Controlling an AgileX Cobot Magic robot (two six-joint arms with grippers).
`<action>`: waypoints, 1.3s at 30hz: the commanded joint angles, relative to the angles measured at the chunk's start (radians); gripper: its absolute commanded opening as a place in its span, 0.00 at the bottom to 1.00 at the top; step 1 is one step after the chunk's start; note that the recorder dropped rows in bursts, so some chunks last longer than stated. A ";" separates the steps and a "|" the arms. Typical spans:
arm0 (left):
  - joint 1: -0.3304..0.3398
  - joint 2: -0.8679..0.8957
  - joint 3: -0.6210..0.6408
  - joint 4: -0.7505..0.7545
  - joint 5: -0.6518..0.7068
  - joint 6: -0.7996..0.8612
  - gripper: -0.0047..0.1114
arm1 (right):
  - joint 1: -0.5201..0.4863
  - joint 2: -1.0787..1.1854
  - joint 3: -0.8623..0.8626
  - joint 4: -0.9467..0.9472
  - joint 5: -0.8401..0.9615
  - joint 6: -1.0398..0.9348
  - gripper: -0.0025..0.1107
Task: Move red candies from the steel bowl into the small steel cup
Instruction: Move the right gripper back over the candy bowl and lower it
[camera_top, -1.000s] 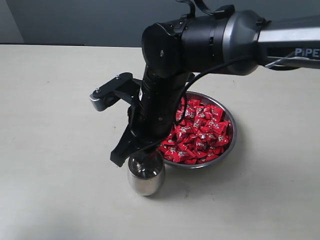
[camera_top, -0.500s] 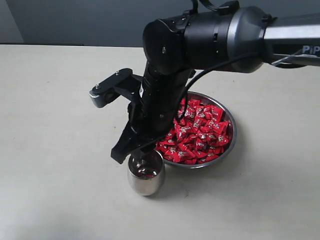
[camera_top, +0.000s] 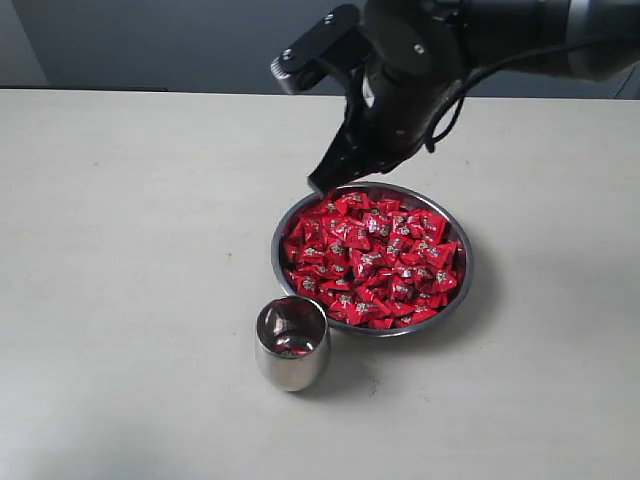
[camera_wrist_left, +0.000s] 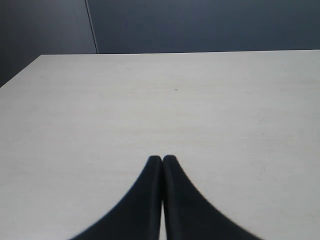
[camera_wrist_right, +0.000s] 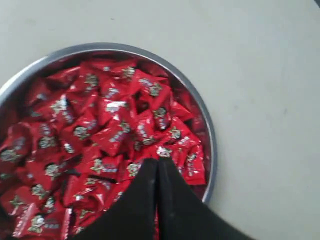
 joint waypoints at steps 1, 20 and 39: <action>-0.005 -0.005 0.005 -0.006 -0.010 -0.001 0.04 | -0.108 -0.009 -0.004 0.082 -0.053 0.019 0.03; -0.005 -0.005 0.005 -0.006 -0.010 -0.001 0.04 | -0.170 0.191 -0.004 0.315 -0.190 0.019 0.03; -0.005 -0.005 0.005 -0.006 -0.010 -0.001 0.04 | -0.205 0.284 -0.215 0.393 0.005 -0.024 0.03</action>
